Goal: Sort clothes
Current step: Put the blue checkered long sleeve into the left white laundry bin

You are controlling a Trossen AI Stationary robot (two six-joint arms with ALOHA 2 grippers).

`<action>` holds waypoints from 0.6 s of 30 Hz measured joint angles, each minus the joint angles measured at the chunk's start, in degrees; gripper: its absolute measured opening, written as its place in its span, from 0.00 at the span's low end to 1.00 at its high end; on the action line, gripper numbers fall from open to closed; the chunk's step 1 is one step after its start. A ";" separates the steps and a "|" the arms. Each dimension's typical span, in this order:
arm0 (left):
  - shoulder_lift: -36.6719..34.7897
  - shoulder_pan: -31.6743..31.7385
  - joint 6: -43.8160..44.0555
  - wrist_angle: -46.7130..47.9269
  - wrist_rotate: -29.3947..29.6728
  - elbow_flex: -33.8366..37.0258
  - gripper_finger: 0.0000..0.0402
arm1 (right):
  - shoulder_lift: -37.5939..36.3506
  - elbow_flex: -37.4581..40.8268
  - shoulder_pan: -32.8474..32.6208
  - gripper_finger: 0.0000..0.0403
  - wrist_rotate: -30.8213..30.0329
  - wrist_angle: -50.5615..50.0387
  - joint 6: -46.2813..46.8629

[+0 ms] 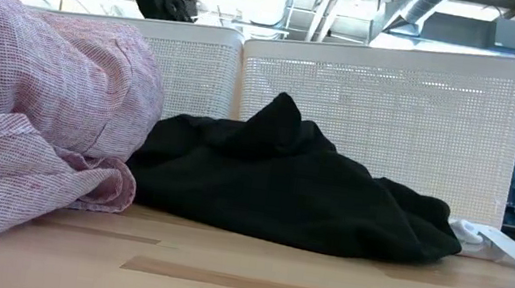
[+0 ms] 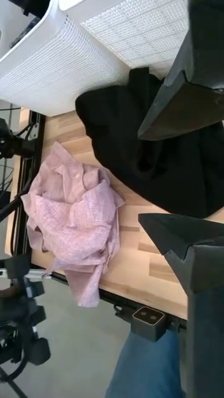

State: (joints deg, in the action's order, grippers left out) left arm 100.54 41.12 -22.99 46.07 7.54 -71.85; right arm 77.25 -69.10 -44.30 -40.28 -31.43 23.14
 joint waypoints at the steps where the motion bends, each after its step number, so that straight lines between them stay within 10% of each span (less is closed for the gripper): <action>1: 0.69 0.09 -0.10 0.13 -0.11 -0.04 0.08 | 0.02 0.00 -0.01 0.55 0.03 0.05 0.01; 9: 1.27 0.25 0.56 0.66 -2.26 0.03 0.12 | 0.00 0.00 0.03 0.55 0.05 0.16 -0.05; 18: -7.20 0.14 0.77 1.66 -3.07 0.23 0.43 | 0.00 0.00 0.03 0.55 0.08 0.16 -0.12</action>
State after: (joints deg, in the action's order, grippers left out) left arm 93.34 41.25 -22.22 47.72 4.47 -71.61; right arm 77.25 -69.10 -44.27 -40.21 -31.27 23.02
